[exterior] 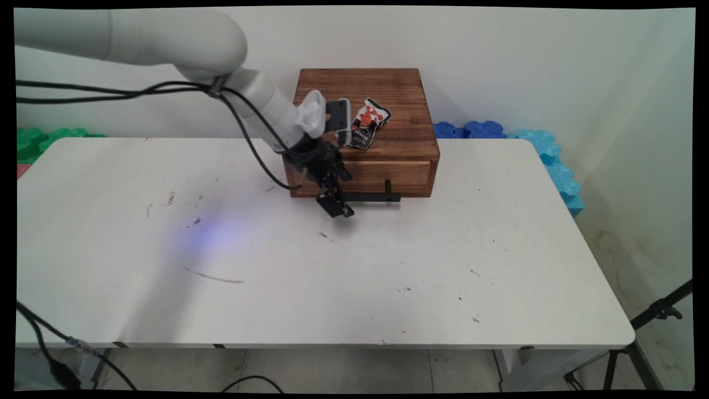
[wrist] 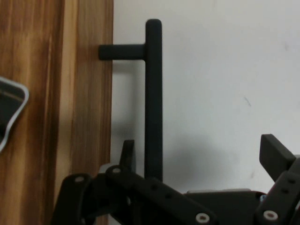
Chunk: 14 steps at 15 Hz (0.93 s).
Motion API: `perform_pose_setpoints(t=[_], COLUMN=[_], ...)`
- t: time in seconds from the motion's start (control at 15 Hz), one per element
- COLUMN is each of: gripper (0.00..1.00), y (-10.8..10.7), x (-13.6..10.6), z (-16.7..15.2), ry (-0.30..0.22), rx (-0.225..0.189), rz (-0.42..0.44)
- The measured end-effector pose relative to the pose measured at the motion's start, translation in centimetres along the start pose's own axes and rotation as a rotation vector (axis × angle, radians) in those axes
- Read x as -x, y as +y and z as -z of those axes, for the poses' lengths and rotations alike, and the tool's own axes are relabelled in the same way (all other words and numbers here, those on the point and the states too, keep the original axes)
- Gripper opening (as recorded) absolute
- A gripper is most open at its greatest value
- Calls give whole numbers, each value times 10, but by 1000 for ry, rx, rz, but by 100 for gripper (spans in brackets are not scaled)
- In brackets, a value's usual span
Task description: Open the drawer
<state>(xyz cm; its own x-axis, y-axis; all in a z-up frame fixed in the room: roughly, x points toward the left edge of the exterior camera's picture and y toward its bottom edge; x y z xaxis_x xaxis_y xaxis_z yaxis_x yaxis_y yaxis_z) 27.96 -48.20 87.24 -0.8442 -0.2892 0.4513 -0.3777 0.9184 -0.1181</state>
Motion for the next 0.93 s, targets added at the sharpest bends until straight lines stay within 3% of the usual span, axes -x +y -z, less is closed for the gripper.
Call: perform_pose_setpoints(t=[0.93], gripper=[100], y=[6], x=[-5], z=[-60], ry=[-37], rx=[16], rz=[54])
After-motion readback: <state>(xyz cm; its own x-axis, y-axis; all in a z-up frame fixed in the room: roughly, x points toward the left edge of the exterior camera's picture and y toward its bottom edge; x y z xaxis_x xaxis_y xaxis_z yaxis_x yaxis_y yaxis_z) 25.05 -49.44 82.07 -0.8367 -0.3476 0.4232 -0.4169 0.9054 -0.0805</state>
